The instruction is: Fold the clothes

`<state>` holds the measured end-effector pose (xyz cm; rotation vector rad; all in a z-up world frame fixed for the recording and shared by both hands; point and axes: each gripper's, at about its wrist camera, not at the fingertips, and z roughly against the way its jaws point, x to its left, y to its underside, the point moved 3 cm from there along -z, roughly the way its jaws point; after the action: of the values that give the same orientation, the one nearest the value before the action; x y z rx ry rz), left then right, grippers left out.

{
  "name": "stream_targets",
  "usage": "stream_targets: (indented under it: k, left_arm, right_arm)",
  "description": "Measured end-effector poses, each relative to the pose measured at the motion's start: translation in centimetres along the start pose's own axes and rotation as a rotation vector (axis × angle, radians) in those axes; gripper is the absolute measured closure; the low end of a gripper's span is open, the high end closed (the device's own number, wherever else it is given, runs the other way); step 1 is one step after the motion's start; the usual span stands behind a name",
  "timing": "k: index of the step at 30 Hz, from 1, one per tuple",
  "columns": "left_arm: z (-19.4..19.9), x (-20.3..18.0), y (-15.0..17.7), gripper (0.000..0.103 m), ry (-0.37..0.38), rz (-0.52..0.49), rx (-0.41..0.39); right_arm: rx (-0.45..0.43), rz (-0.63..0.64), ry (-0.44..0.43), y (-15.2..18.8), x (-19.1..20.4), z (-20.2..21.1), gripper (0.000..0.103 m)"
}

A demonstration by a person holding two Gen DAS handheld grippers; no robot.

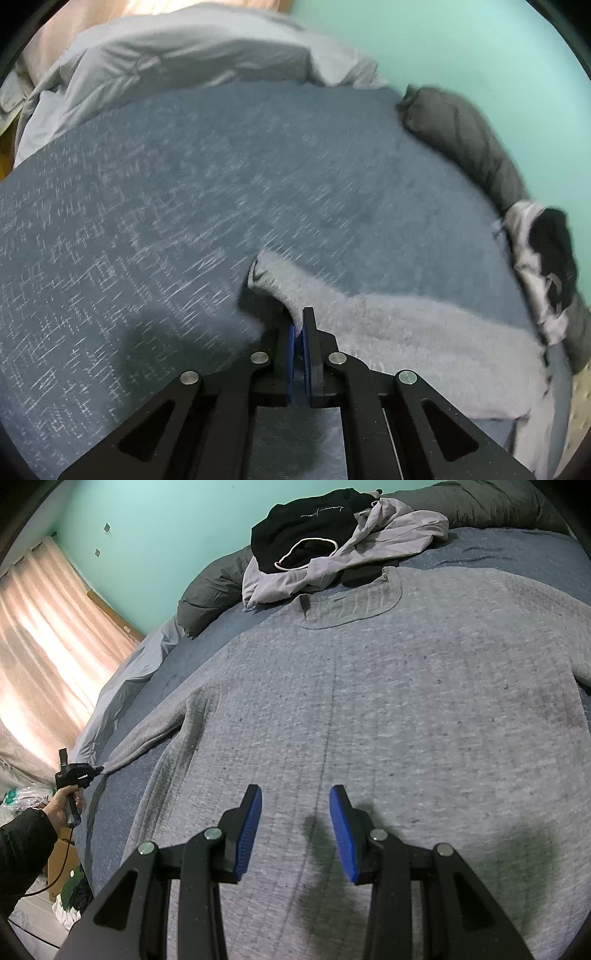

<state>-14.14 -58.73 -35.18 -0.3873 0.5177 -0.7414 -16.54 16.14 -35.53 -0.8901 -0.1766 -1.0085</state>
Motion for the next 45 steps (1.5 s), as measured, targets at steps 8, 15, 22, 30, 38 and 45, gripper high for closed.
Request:
stream_targets:
  k: [8, 15, 22, 30, 38, 45]
  left_arm:
    - [0.5, 1.4, 0.9, 0.092, 0.014, 0.045, -0.003]
    - [4.2, 1.0, 0.3, 0.078, -0.015, 0.005, -0.123]
    - [0.6, -2.6, 0.5, 0.078, -0.017, -0.102, -0.03]
    - [-1.8, -4.4, 2.4, 0.072, -0.085, -0.2, 0.009]
    - [3.8, -9.5, 3.3, 0.06, 0.0, -0.26, -0.032]
    - [6.8, -16.8, 9.8, 0.056, 0.206, -0.389, 0.111]
  right_arm:
    - [-0.003, 0.001, -0.001, 0.0, 0.0, 0.0, 0.065]
    - [-0.005, 0.004, -0.004, 0.1, 0.2, 0.1, 0.065]
    - [-0.006, 0.01, -0.005, 0.0, 0.4, 0.1, 0.065]
    - [-0.011, -0.01, -0.005, -0.4, -0.2, 0.5, 0.065]
    - [-0.047, -0.028, -0.011, -1.3, -0.4, 3.2, 0.065]
    - [-0.07, -0.09, 0.053, -2.4, -4.1, 9.1, 0.052]
